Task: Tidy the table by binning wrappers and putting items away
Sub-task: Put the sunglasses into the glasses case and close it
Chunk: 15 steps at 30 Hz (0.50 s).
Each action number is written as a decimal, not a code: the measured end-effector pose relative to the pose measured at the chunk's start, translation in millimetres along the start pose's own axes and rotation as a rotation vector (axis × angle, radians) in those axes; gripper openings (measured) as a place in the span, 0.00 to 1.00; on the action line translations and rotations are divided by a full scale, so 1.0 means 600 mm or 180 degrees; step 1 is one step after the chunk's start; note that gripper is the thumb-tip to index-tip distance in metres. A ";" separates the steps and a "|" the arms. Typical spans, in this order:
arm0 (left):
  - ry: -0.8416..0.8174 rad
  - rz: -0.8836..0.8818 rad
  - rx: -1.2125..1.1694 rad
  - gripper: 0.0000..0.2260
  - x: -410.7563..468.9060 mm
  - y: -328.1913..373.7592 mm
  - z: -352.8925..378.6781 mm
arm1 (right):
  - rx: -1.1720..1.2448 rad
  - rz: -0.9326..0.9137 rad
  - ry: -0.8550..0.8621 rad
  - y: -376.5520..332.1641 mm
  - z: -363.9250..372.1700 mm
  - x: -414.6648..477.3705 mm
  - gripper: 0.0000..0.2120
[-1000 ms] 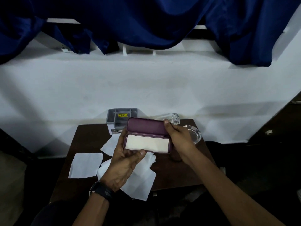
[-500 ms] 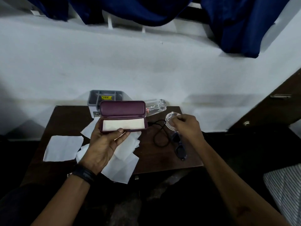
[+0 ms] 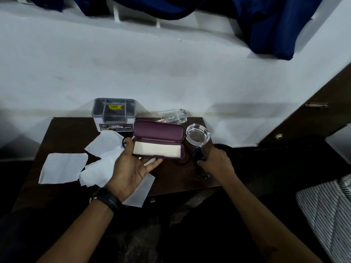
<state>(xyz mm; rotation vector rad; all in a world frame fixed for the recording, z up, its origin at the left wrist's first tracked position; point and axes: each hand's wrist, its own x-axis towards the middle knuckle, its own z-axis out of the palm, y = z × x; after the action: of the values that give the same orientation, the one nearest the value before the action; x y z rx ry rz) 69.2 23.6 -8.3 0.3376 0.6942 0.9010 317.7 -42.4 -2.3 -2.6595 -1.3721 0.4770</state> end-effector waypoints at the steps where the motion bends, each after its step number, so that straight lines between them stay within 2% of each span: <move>1: 0.0009 -0.0029 0.0005 0.22 0.001 -0.011 0.005 | 0.0108 0.0083 -0.0037 0.002 0.000 -0.001 0.26; 4: 0.0016 -0.0075 0.0026 0.19 0.004 -0.033 0.015 | 0.0339 0.0304 -0.0057 0.006 0.001 -0.003 0.23; 11: 0.0025 -0.0086 0.0043 0.20 0.011 -0.055 0.031 | 0.0921 0.0484 0.0008 0.019 -0.019 -0.010 0.15; 13: 0.0066 -0.0114 0.0040 0.21 0.012 -0.057 0.038 | 0.1159 0.0462 0.0374 0.019 -0.040 -0.020 0.16; 15: 0.0087 -0.0152 0.0056 0.21 0.013 -0.058 0.045 | 0.1468 0.0225 0.0874 0.012 -0.068 -0.036 0.10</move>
<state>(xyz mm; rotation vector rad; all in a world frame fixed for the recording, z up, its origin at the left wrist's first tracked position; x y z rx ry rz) 111.9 9.7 -10.4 0.3235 0.7329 0.8560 324.6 -62.3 39.3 -2.2958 -0.9558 0.3636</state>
